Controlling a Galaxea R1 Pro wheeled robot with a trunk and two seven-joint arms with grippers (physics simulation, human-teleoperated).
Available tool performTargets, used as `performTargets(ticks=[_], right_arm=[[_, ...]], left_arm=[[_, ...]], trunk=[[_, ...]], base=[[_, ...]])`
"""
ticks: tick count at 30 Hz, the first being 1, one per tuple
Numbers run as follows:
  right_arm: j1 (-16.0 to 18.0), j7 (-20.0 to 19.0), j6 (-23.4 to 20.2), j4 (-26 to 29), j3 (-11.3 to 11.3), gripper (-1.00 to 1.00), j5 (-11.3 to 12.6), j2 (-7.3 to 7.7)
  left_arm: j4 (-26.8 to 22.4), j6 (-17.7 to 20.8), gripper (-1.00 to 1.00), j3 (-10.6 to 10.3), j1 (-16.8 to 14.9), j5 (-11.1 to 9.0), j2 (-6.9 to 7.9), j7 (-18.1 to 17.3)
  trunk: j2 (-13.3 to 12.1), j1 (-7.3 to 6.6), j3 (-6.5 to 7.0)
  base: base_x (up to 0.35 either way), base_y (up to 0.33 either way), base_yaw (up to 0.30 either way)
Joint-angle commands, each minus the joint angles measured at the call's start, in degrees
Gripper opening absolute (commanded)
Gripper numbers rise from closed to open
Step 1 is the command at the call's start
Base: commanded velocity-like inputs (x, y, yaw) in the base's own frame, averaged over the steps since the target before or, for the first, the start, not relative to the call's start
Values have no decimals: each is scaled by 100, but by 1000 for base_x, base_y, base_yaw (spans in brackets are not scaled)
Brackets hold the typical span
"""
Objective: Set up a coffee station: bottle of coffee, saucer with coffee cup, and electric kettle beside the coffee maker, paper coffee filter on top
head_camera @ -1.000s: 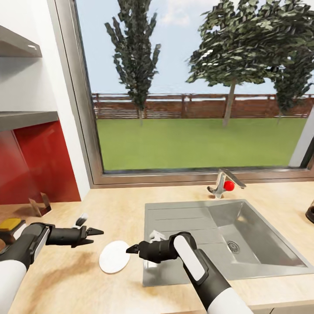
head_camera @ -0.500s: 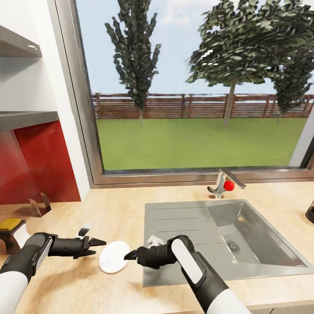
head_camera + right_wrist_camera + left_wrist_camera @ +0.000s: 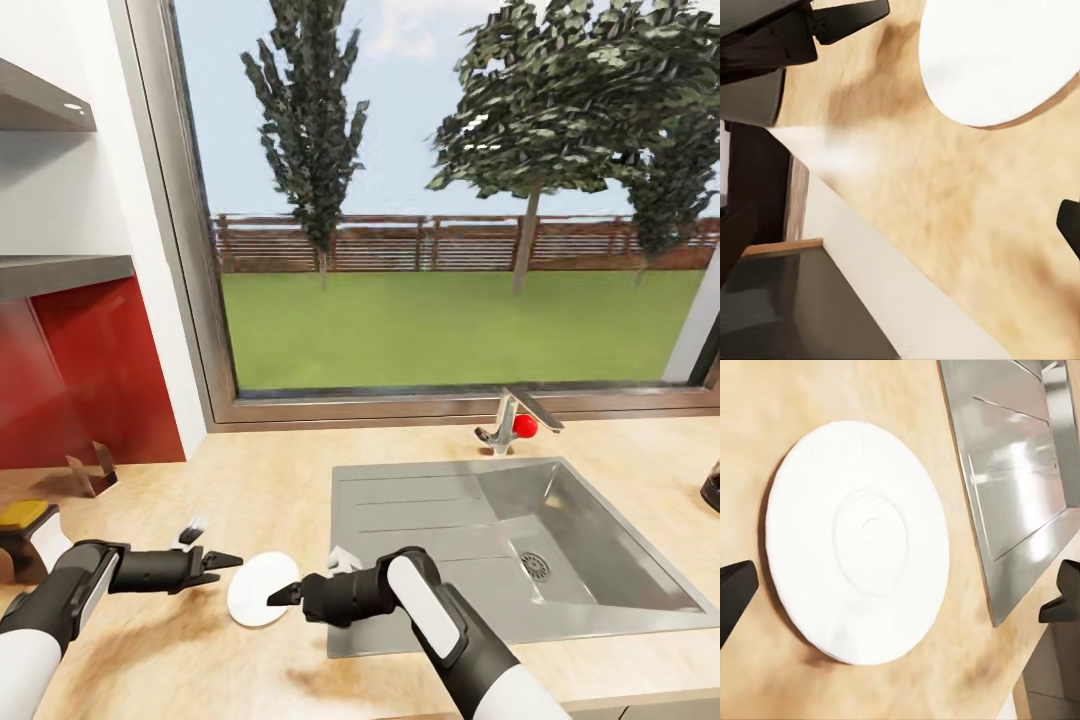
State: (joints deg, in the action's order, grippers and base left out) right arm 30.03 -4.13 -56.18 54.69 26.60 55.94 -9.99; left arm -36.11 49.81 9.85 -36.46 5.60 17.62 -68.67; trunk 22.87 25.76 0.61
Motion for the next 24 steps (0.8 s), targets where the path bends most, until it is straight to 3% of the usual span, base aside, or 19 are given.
performTargets(ticks=[1, 18, 24], right_arm=[[2, -86, -14, -67, 0, 100, -47, 0], [2, -160, 86, -177, 3, 100, -48, 0], [2, -159, 112, -178, 3, 100, -49, 0]], left_arm=[[-2, 35, 100, 31, 4, 58, -5, -48], [-2, 2, 100, 35, 16, 39, -13, 113], [4, 2, 100, 35, 23, 43, -14, 116]], trunk=[[5, 2, -3], [5, 2, -3], [5, 2, -3]], base=[[0, 0, 0], [1, 0, 0], [172, 0, 0]])
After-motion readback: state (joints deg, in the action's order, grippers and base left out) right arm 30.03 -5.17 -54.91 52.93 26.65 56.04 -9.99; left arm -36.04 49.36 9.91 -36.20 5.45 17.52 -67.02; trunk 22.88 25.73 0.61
